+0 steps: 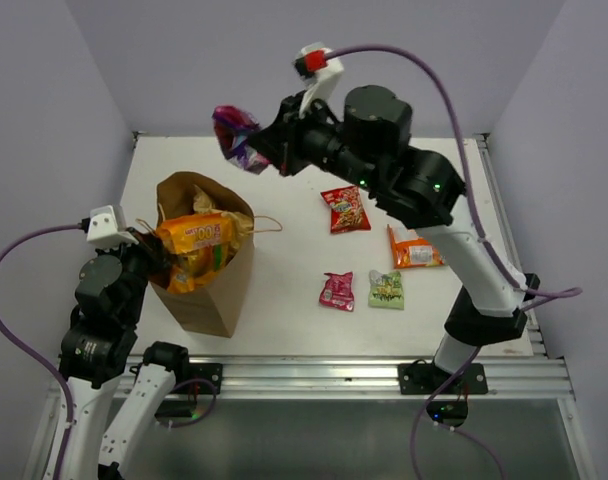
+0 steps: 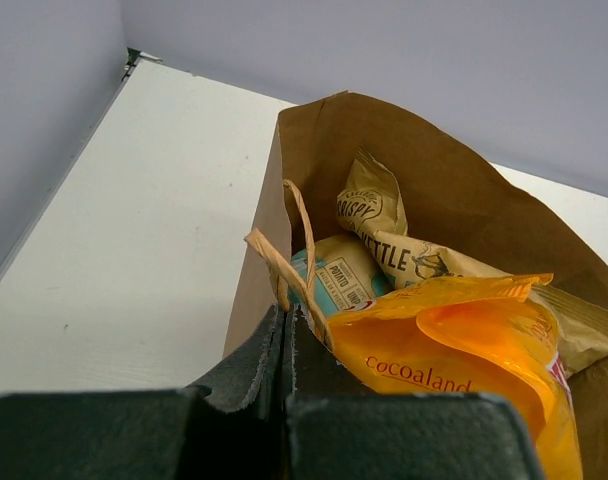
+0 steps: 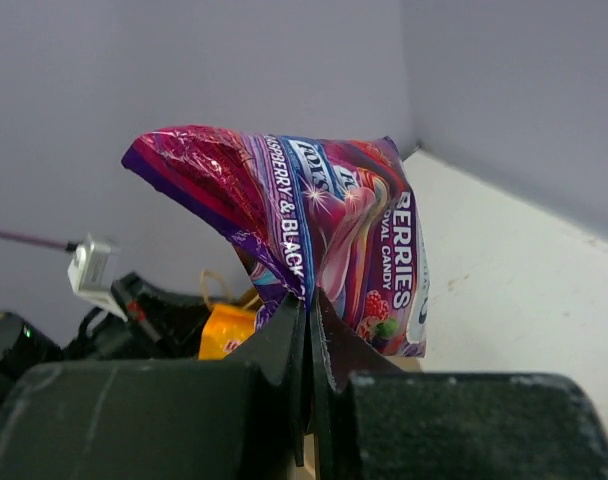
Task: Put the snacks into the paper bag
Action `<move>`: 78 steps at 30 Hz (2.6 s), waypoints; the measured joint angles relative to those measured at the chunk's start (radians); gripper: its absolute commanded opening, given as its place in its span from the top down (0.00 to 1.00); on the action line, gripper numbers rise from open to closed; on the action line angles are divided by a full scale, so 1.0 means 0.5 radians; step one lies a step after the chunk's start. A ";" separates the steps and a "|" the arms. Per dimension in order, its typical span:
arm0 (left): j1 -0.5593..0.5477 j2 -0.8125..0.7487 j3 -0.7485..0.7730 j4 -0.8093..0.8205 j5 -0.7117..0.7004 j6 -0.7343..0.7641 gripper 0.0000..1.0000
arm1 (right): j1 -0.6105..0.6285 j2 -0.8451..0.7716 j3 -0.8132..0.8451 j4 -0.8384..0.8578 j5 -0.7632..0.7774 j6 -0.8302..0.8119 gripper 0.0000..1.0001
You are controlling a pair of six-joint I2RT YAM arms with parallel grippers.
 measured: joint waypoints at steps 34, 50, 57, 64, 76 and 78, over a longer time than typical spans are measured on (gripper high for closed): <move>0.002 0.015 0.016 -0.045 0.075 -0.011 1.00 | 0.397 0.910 0.008 -0.729 -0.246 0.099 0.36; 0.002 0.015 0.016 -0.036 0.086 -0.010 1.00 | 0.394 -0.480 -0.356 -0.237 0.713 -0.234 0.06; 0.002 0.015 0.016 -0.035 0.101 -0.011 1.00 | -0.310 -0.819 -1.141 -0.214 0.812 -0.067 0.06; 0.002 0.015 0.016 -0.035 0.101 -0.002 1.00 | -0.723 -0.195 -1.746 -0.155 0.552 0.018 0.09; 0.002 0.016 0.014 -0.034 0.099 0.002 1.00 | -1.105 0.270 -1.691 0.113 0.237 -0.003 0.15; 0.002 0.016 0.014 -0.034 0.098 0.003 1.00 | -1.120 0.396 -1.653 0.157 0.178 -0.009 0.16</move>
